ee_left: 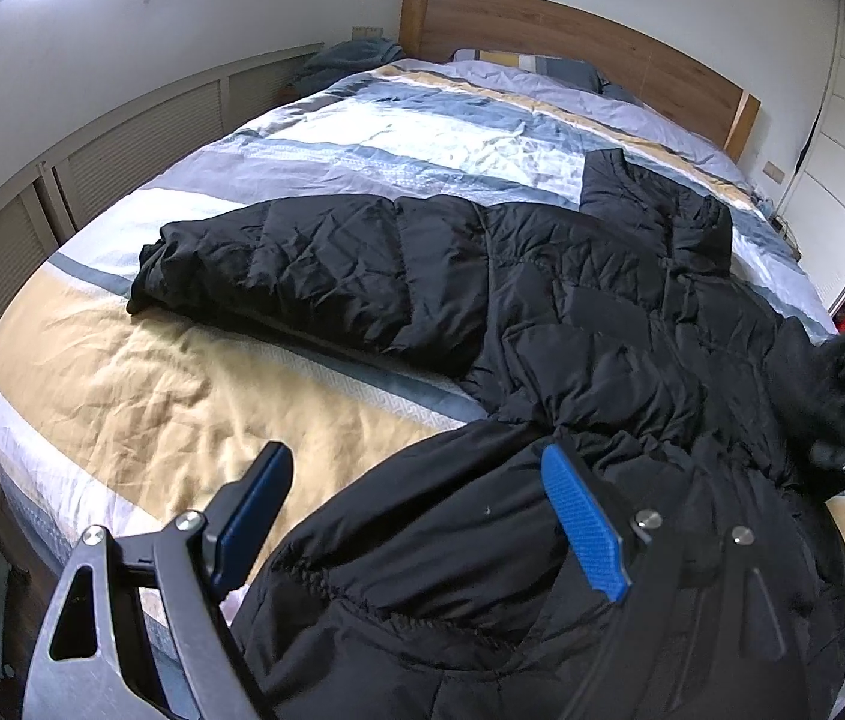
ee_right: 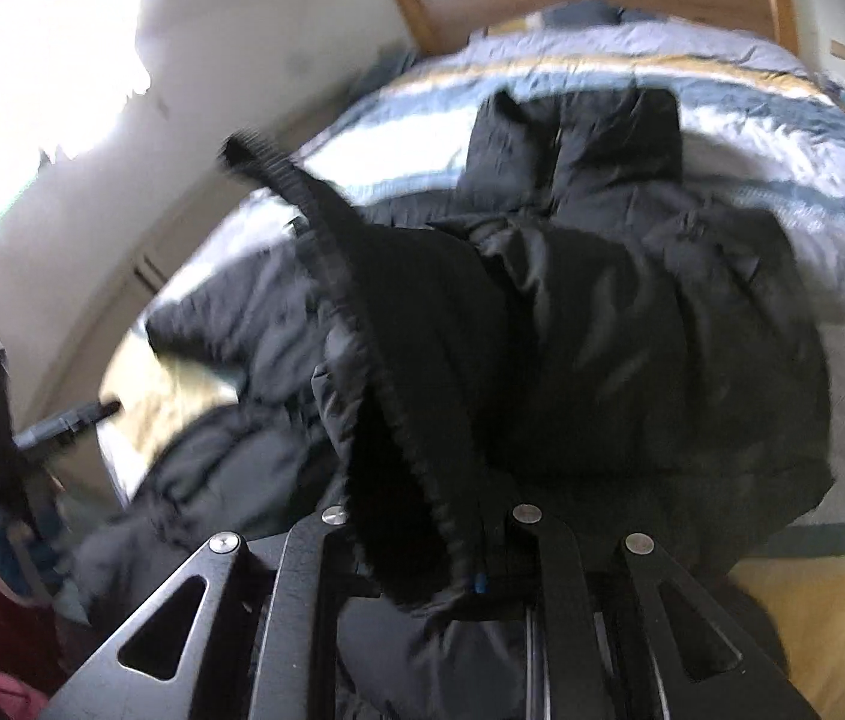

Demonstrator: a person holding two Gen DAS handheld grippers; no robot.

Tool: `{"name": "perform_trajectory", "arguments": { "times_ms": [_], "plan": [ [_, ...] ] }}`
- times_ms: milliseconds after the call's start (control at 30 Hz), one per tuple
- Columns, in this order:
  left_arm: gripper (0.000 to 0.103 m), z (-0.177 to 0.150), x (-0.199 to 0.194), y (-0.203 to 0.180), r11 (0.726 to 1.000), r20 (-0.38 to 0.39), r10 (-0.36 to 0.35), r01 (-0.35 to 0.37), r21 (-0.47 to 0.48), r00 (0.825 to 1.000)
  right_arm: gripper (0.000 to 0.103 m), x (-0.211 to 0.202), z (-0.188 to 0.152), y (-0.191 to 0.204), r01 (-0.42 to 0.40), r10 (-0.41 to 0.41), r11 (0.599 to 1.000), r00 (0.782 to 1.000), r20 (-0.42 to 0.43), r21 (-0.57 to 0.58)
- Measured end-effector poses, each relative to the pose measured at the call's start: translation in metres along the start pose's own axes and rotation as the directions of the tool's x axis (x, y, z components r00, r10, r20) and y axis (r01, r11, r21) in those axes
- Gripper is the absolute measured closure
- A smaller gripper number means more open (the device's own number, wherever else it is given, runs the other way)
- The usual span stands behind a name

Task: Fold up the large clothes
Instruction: 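Lift the sleeve with the right tool and fold it across the coat body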

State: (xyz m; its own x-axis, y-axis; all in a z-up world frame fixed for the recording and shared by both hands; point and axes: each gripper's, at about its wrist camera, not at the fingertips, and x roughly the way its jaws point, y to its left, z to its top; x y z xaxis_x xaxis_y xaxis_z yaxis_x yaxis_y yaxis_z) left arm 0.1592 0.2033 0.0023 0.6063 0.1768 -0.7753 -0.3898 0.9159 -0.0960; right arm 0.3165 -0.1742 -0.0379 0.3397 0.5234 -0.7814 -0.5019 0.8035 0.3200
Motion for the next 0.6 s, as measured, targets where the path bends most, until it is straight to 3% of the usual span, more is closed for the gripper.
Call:
{"name": "perform_trajectory", "arguments": {
  "times_ms": [133,267,400,600],
  "plan": [
    [0.018,-0.002,-0.006,0.0,1.0,0.008,0.006,-0.006,-0.003,1.0,0.078,0.021,-0.014,0.01,0.041,-0.043,0.998,0.997,-0.065,-0.037],
    [0.018,-0.002,-0.014,0.001,1.0,0.014,0.016,-0.016,-0.002,1.0,0.061,0.04,-0.025,0.014,0.078,-0.082,0.996,0.992,-0.1,-0.05],
    [0.018,-0.001,-0.024,0.001,1.0,0.024,0.031,-0.031,0.0,0.999,0.044,0.039,-0.034,0.027,0.063,-0.069,0.996,0.993,-0.097,-0.071],
    [0.018,0.002,-0.035,-0.016,0.999,0.028,0.027,-0.028,0.03,0.999,0.043,0.024,-0.041,0.033,0.026,-0.033,0.996,0.997,-0.075,-0.089]
  ]
}}
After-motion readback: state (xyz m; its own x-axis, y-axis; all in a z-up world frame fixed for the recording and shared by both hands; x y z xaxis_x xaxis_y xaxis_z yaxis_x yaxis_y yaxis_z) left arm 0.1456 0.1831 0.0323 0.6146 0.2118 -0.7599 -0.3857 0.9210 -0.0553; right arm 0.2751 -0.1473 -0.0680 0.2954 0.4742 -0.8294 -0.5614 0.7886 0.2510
